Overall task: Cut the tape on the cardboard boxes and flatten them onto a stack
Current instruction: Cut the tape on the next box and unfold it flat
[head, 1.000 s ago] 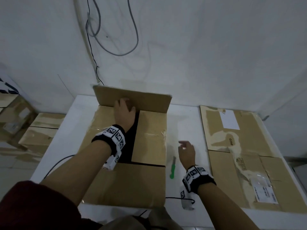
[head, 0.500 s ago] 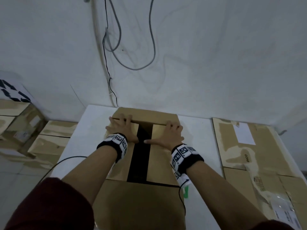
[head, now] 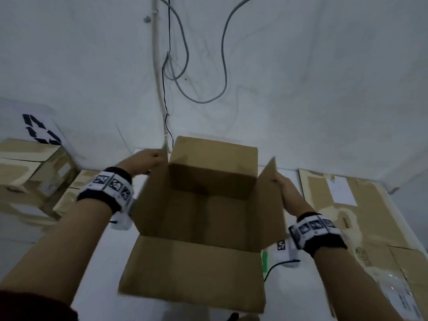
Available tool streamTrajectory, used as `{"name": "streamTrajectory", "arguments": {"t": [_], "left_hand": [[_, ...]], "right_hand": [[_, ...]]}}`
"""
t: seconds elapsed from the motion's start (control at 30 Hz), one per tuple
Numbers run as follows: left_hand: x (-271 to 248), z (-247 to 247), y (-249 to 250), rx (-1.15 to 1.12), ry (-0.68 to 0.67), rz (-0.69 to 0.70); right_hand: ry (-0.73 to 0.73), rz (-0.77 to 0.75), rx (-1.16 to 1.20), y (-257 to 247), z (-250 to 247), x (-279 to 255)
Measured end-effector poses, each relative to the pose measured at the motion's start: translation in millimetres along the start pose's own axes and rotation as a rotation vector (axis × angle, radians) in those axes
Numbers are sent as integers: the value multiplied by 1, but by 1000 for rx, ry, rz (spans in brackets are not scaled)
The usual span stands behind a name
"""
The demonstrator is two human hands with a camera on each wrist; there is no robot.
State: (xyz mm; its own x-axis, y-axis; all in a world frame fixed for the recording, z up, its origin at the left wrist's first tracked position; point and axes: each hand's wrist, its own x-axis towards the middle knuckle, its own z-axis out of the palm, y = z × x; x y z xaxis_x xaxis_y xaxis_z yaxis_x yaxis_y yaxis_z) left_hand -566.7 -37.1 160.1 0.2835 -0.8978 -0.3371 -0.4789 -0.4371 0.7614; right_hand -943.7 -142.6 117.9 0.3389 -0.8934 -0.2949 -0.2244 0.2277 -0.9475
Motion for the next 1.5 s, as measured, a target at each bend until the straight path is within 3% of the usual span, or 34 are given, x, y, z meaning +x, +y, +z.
{"name": "streamTrajectory", "arguments": {"t": [0.07, 0.17, 0.23, 0.27, 0.3, 0.4, 0.5, 0.57, 0.67, 0.73, 0.8, 0.93, 1.0, 1.07, 1.13, 1.2, 1.27, 1.33, 1.43, 1.5], "left_hand": [[-12, -25, -21, 262, 126, -34], [-33, -31, -62, 730, 223, -241], [-48, -8, -87, 927, 287, -235], [-56, 6, -95, 920, 306, -186], [-62, 22, -102, 877, 335, -135], [-74, 63, -110, 686, 324, -95], [-70, 90, -130, 278, 100, -183], [-60, 99, -151, 102, 49, -181], [-66, 105, -144, 35, 99, -98], [-72, 106, -138, 52, 115, -62], [-72, 106, -142, 58, 110, -64], [-89, 103, -136, 32, 89, -71], [-101, 99, -136, -14, 209, 15], [-111, 93, -141, -56, 517, 86], [-117, 89, -142, -131, 797, 0], [-120, 89, -135, -301, 858, -209], [-114, 91, -130, -429, 707, -447], [-110, 95, -127, -597, 432, -562], [-112, 106, -114, -868, 52, -552], [-115, 111, -105, -967, -45, -462]], "right_hand": [[89, -29, -80, 8, -33, -16], [188, -3, -397, 35, -63, -34], [266, 26, -630, 52, -54, -48], [300, -4, -740, 62, -46, -52], [298, -57, -823, 69, -35, -57], [85, -194, -860, 103, 0, -64], [-100, -85, -545, 126, 25, -79], [-119, -20, -509, 117, 37, -90], [-153, -60, -812, 92, 39, -101], [-237, -213, -1188, 83, 45, -104], [-324, -253, -1474, 85, 58, -107], [-218, -188, -1562, 98, 77, -109], [-171, -273, -1526, 96, 77, -108], [-201, -331, -1467, 83, 79, -104], [-236, -330, -1331, 58, 85, -102], [-224, -305, -1098, 25, 95, -103], [-191, -270, -851, -3, 106, -104], [-169, -208, -612, -22, 115, -106], [-196, -42, -269, -26, 119, -108], [-197, 21, -151, -21, 121, -109]]}}
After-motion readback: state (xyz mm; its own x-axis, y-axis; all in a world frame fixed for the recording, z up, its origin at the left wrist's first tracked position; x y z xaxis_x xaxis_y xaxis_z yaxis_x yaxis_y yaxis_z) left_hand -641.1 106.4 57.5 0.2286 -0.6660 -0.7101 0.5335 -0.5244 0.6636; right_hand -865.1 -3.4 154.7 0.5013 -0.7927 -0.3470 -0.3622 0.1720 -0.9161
